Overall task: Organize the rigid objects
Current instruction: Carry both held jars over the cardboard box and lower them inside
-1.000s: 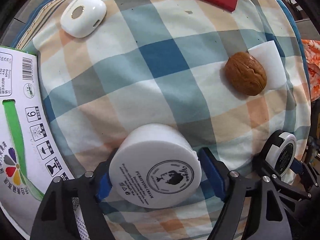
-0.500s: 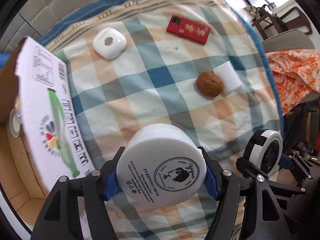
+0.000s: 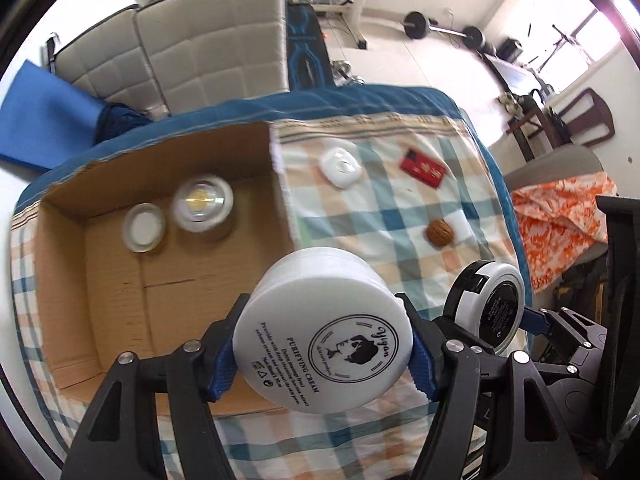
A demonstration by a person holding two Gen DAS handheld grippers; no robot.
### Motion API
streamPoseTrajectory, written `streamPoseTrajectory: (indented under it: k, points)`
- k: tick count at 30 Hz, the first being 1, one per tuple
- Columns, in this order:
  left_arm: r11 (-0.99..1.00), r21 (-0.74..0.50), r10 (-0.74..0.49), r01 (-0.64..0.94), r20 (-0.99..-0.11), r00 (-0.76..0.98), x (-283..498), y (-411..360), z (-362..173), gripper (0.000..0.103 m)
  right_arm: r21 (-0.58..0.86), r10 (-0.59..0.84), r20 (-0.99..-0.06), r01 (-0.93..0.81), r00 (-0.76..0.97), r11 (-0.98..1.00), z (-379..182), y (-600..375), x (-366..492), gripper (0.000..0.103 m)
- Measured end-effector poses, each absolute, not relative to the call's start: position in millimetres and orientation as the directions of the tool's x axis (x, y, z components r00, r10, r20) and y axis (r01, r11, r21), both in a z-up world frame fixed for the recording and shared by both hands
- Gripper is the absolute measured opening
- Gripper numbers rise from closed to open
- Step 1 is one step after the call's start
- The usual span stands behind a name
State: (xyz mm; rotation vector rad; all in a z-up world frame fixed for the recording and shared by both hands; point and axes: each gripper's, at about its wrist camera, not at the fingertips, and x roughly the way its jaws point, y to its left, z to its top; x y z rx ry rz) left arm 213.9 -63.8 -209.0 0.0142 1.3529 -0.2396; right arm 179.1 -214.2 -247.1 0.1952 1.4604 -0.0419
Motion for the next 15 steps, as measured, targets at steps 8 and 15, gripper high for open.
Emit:
streamPoseTrajectory:
  k: [8,15]
  points:
    - [0.992,-0.103,-0.119,0.077,-0.961,0.249,207,26,-192,0.067,0.154,0.151,-0.98,0.008,0.13,0.988,-233,-111,198,0.076]
    - [0.998,-0.069,-0.067,-0.003,-0.969,0.237,219,99,-204,0.067,0.152,0.157,-0.982,-0.053,0.105,0.987,-254,-39,217,0.076]
